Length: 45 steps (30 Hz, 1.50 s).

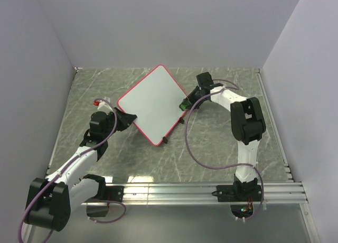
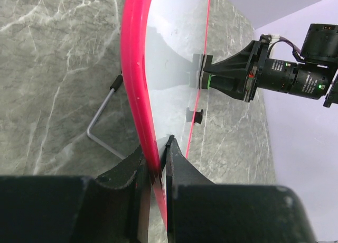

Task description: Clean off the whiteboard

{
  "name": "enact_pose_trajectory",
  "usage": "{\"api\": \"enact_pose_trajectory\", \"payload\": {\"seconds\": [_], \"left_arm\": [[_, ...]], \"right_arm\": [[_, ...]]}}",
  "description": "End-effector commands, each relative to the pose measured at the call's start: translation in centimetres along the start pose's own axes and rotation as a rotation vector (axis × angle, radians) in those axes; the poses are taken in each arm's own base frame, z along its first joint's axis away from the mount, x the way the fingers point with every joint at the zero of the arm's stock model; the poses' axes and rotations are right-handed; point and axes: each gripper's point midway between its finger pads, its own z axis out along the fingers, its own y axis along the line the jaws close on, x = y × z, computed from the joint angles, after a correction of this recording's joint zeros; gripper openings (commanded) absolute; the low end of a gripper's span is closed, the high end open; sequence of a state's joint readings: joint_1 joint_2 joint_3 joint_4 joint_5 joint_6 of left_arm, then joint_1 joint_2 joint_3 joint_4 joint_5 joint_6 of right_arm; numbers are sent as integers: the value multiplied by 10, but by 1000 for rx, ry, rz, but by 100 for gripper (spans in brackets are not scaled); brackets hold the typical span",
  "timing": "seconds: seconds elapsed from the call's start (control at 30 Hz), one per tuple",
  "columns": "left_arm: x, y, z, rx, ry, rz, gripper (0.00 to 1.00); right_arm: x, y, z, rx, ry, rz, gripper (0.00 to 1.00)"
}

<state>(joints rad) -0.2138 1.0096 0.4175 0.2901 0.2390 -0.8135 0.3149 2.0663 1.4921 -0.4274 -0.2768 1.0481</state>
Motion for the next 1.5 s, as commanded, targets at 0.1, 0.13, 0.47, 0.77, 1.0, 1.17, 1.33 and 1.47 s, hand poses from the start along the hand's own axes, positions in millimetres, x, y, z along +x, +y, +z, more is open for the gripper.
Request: {"api": "enact_pose_trajectory", "payload": {"seconds": [0.1,0.13,0.47,0.77,1.0,1.17,1.33,1.47], "left_arm": [[27,60,-8,-229,88,101,0],[28,61,-8,-230,89,100,0],[27,68,-11,-264,71,95,0],[30,76,-15,-289,53,80,0],[37,87,-17,-342,70,51,0],[41,91,-21,-366,77,32,3],[38,85,-25,-347,57,19,17],[42,79,-23,-319,88,12,31]], "right_arm": [[9,32,-11,-46,22,-41,0],[6,46,-16,-79,14,-48,0],[-12,64,-57,-171,-106,-83,0],[-48,-114,-107,292,-383,63,0],[-30,-174,-103,454,-347,63,49],[-25,-180,-101,452,-342,54,79],[-25,-181,-104,459,-343,36,81],[-27,-176,-106,444,-350,32,81]]}}
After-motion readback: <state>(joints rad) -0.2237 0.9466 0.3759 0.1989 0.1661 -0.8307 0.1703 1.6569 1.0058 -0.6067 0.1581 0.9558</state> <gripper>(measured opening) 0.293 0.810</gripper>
